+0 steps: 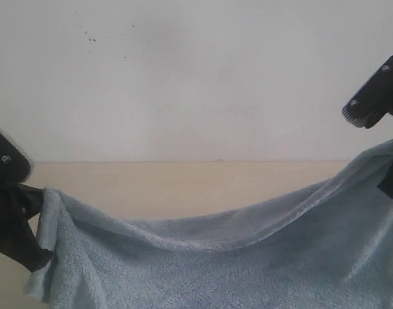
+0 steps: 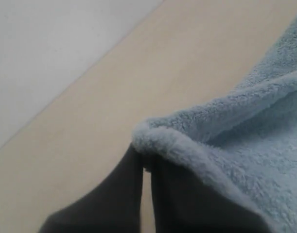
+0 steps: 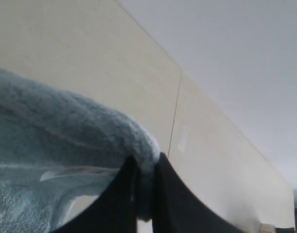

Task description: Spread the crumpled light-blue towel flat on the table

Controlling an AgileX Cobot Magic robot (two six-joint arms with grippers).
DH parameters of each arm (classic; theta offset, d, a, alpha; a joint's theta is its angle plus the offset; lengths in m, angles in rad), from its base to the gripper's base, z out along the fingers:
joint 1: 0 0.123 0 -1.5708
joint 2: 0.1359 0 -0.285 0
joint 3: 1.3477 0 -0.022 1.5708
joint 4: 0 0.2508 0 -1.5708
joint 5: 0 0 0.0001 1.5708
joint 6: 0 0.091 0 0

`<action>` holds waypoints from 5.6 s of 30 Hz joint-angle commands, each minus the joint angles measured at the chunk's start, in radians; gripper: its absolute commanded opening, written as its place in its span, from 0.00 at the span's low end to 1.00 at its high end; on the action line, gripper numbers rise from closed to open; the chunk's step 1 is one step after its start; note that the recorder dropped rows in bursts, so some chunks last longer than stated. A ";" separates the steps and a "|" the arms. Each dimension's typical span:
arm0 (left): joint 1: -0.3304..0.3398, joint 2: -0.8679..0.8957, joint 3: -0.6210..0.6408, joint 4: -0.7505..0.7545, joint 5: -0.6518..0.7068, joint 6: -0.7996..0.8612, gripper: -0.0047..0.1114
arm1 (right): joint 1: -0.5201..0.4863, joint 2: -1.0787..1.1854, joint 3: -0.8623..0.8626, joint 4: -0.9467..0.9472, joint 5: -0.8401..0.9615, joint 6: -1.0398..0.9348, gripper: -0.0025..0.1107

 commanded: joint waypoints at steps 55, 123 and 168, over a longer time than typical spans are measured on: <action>0.001 0.563 -0.334 -0.345 -0.461 0.113 0.49 | -0.380 0.399 -0.139 0.871 -0.459 -0.152 0.25; 0.037 0.115 -0.216 0.830 0.302 -1.284 0.07 | -0.380 0.398 0.172 1.188 -0.406 -0.636 0.03; 0.037 -0.086 -0.216 0.891 0.340 -1.200 0.07 | -0.391 0.502 0.266 0.610 -0.100 -0.127 0.02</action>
